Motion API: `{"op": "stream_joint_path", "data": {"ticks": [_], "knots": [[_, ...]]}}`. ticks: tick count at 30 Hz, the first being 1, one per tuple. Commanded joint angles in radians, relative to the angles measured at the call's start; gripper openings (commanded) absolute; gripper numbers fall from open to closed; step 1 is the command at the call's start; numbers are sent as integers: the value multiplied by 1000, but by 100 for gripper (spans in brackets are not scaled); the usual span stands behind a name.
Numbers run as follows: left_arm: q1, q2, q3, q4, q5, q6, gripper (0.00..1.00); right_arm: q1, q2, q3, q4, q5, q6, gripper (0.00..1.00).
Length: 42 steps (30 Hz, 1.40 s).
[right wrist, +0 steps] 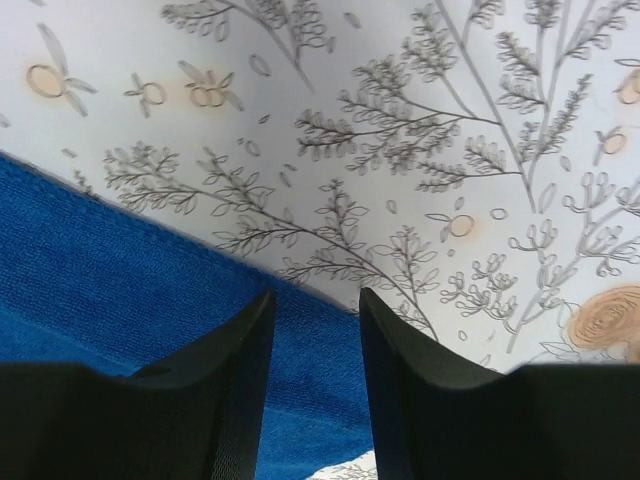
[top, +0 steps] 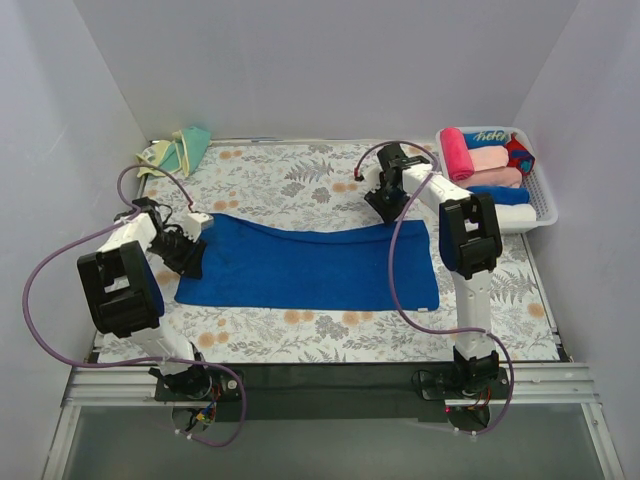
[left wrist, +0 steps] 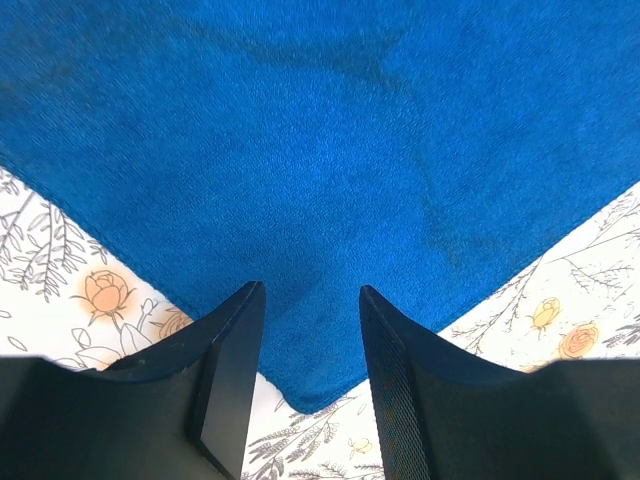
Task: Roll the towels
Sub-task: Flatten the towel
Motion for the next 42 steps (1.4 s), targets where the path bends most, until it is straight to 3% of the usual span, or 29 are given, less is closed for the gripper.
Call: {"op": "stream_joint_path", "data": {"ticks": [1, 7, 12, 17, 22, 25, 29, 30, 34, 42], "knots": [[-1, 1, -20, 26, -28, 0, 40, -6, 52, 15, 77, 136, 35, 38], [1, -2, -60, 45, -88, 3, 40, -27, 110, 103, 117, 225, 121, 37], [4, 7, -65, 40, -99, 5, 39, -27, 99, 106, 124, 158, 126, 40], [7, 22, 59, -10, 34, -9, 40, -29, -14, 37, 117, 58, 118, 53], [7, 59, 266, 23, 146, -142, 39, -29, -144, 15, 107, 19, 112, 53], [2, 129, 378, 98, 168, -213, 38, -33, -183, 14, 95, 7, 101, 47], [-7, 257, 503, 143, 165, -299, 31, -68, -158, 12, 80, 71, 106, 19], [-7, 278, 526, 157, 160, -305, 29, -78, -151, 9, 77, 74, 109, 16], [-31, 353, 546, 192, 151, -346, 21, -107, -120, -8, 77, 78, 110, 11], [-65, 427, 468, 298, 45, -398, 18, -141, -20, -6, 77, 98, 98, 8]]}}
